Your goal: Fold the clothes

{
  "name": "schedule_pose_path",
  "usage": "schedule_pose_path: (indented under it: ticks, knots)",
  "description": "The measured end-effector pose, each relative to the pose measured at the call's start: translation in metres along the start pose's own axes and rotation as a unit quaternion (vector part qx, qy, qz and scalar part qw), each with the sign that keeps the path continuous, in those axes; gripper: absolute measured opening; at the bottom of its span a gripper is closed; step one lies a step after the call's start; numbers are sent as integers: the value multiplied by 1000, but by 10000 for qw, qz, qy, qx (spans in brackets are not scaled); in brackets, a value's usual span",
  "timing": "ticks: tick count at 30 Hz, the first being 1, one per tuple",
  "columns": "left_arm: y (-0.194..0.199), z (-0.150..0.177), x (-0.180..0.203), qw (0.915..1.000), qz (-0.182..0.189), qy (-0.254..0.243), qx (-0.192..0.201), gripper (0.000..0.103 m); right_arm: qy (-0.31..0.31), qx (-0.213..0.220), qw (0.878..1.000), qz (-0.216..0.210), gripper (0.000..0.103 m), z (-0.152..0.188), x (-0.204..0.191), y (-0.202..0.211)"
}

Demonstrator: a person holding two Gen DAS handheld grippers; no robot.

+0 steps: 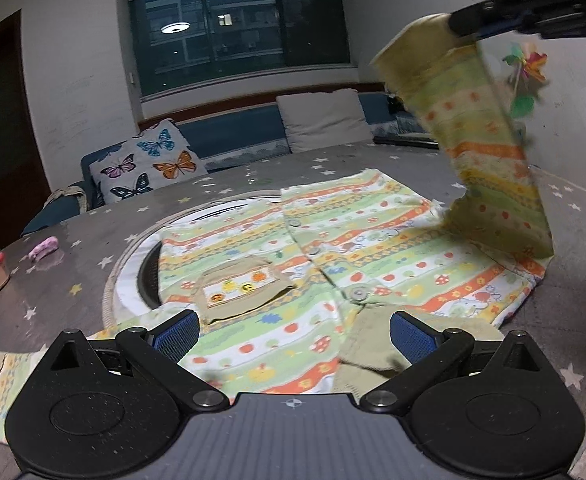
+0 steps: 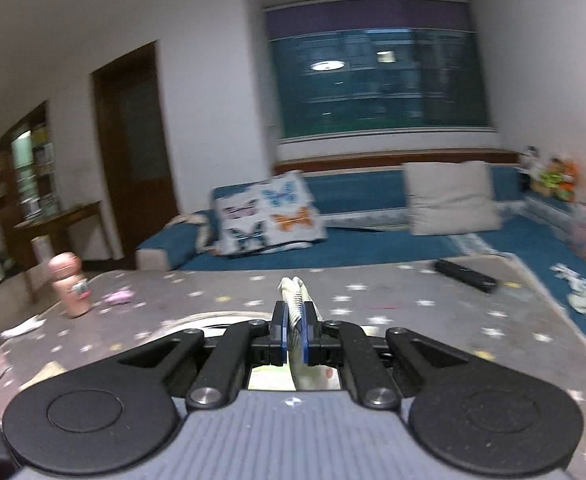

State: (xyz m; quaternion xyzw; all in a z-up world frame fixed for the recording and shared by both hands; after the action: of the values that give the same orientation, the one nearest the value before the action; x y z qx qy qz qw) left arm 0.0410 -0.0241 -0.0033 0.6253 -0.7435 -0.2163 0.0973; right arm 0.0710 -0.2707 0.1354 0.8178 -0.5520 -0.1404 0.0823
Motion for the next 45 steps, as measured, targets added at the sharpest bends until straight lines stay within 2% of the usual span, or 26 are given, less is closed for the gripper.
schedule_pose_path:
  ticks: [8, 13, 17, 19, 22, 27, 31, 35, 36, 39, 40, 42, 45]
  knots:
    - [7, 10, -16, 9997, -150, 187, -56, 103, 321, -465, 9956, -746, 6, 22, -68, -46]
    - [8, 13, -18, 9996, -184, 179, -83, 103, 381, -762, 9905, -1077, 13, 38, -85, -52]
    - [9, 12, -21, 9995, -277, 156, -92, 103, 514, -787, 9904, -1014, 18, 42, -71, -35]
    - [11, 11, -24, 9993, -320, 181, -80, 103, 630, -864, 9906, -851, 18, 47, -60, -32]
    - [11, 7, -26, 9992, -311, 235, -43, 101, 675, -1214, 9892, -476, 18, 70, -34, -30]
    - [3, -1, -22, 9995, -109, 273, -103, 86, 412, -1636, 9857, 42, 18, 110, 9, -29]
    - [-5, -2, -18, 9995, -72, 234, -207, 77, 159, -1836, 9827, 182, 18, 127, 29, -30]
    - [-11, -4, -15, 9993, -19, 250, -277, 70, 183, -1659, 9859, 109, 18, 114, 32, -30]
    - [-13, -4, -14, 9993, -34, 248, -286, 65, 210, -1584, 9871, 108, 18, 111, 32, -32]
    - [-21, -4, -13, 9989, -60, 271, -377, 60, 184, -1432, 9895, 83, 18, 103, 34, -51]
    - [-24, -3, -13, 9987, -83, 273, -416, 55, 182, -1399, 9900, 77, 18, 102, 35, -58]
    - [-30, -1, -15, 9982, -129, 288, -507, 50, 172, -1411, 9898, 103, 19, 103, 37, -72]
    - [-30, 1, -18, 9980, -96, 330, -528, 49, 182, -1529, 9879, 162, 19, 109, 40, -89]
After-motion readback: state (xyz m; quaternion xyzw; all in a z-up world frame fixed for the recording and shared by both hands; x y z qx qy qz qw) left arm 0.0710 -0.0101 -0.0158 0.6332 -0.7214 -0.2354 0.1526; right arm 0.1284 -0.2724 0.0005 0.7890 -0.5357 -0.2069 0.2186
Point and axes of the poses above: each gripper's, at about its wrist camera, not at the fingertips, and y roughly against the way its jaws point, x to its right, z to its underside, the point moved 1 cm from there along -y, roughly the way its jaws point, and after that the axes turned 4 degrees about x, right-handed, at the moved point
